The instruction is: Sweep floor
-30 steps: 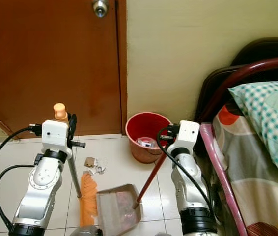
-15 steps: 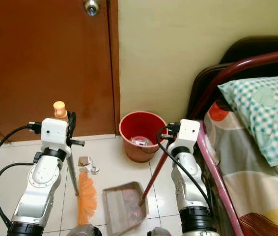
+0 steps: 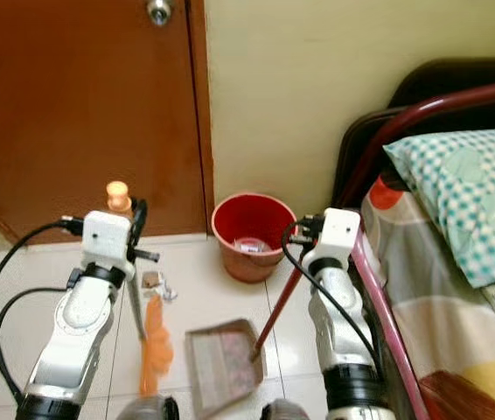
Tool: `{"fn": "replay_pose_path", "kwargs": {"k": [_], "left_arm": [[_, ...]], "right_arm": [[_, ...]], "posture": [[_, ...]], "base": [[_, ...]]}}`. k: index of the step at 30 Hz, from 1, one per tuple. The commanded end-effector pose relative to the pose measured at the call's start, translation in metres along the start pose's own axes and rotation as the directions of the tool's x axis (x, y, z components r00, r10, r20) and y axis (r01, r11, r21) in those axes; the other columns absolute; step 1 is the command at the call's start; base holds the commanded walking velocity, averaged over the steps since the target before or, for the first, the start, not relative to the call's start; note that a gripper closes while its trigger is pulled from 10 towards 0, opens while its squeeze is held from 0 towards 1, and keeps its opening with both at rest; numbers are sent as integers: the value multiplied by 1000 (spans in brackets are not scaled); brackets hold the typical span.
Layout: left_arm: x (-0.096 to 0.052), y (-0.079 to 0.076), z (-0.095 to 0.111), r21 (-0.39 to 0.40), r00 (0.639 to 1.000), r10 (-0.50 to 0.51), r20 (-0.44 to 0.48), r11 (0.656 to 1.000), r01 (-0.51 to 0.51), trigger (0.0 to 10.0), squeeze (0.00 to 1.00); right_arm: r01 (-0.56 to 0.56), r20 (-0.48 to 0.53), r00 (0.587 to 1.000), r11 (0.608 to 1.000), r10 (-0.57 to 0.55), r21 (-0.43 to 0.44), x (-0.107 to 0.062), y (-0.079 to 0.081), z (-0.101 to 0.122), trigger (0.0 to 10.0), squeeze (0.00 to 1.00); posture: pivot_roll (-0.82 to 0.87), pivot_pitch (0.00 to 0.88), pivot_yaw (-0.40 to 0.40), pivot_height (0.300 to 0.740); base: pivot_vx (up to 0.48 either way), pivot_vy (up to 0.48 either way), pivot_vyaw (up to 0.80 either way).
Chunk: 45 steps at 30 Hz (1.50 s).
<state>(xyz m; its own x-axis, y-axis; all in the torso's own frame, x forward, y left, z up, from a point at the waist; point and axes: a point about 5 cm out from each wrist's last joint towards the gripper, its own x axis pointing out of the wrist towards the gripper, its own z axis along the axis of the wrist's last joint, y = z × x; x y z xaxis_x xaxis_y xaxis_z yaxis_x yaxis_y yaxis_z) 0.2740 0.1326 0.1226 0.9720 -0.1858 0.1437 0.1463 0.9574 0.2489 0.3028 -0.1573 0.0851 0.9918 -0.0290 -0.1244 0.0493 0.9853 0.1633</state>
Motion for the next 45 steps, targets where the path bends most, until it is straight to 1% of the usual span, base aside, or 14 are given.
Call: {"fn": "replay_pose_path", "kwargs": {"k": [1,7,9,10,11,13,15,19,23,24,26,29,40,45], "left_arm": [[10,-4,17,43,994,-43,97,998,39,10000,0],[27,-5,26,38,990,-44,135,999,40,10000,0],[34,-10,27,40,986,-67,151,997,61,10000,0],[42,-19,30,65,980,-104,169,993,94,10000,0],[42,-19,30,65,980,-104,169,993,94,10000,0],[55,-28,36,71,972,-142,189,989,131,10000,0],[59,-31,37,78,969,-160,189,986,148,10000,0],[68,-43,26,119,959,-252,133,964,237,10000,0],[70,-46,2,166,955,-295,-6,942,292,10000,0],[70,-46,2,166,955,-295,-6,942,292,10000,0],[70,-44,-12,103,955,-283,-87,951,291,10000,0],[70,-46,-19,91,949,-288,-130,949,301,10000,0],[58,-70,-19,-76,934,-334,-126,942,327,10000,0],[42,-78,-19,-168,933,-332,-138,936,308,10000,0]], "right_arm": [[8,39,999,1000,-9,21,2,-3,9,10000,0],[20,30,999,999,-21,26,-1,-8,9,10000,0],[-11,30,1000,997,8,74,-4,-9,10,10000,0],[-21,38,999,998,19,66,-7,-12,12,10000,0],[-21,38,999,998,19,66,-7,-12,12,10000,0],[5,37,999,1000,-6,31,-14,-22,12,10000,0],[19,36,999,1000,-20,18,-16,-27,12,10000,0],[77,35,996,997,-77,-1,-24,-44,13,10000,0],[86,36,996,996,-86,-10,-23,-46,15,10000,0],[86,36,996,996,-86,-10,-23,-46,15,10000,0],[78,35,996,997,-77,-14,-22,-42,15,10000,0],[72,33,997,997,-71,-14,-20,-40,16,10000,0],[60,29,998,998,-60,-17,-17,-37,16,10000,0],[63,34,997,998,-62,-27,-14,-37,17,10000,0]], "posture": [[2,92,-36,740],[-3,94,-35,740],[-2,98,-41,740],[-8,102,-35,740],[-8,102,-35,740],[-32,103,-27,740],[-38,104,-24,740],[-59,109,-14,740],[-62,112,-16,740],[-62,112,-16,740],[-59,112,-18,740],[-59,111,-19,740],[-57,109,-20,740],[-49,108,-20,740]], "base": [[0,0,0],[0,0,0],[0,0,0],[0,0,0],[0,0,0],[0,0,0],[0,0,0],[0,0,0],[0,0,0],[0,0,0],[0,0,0],[0,0,0],[0,0,0],[0,0,0]]}}
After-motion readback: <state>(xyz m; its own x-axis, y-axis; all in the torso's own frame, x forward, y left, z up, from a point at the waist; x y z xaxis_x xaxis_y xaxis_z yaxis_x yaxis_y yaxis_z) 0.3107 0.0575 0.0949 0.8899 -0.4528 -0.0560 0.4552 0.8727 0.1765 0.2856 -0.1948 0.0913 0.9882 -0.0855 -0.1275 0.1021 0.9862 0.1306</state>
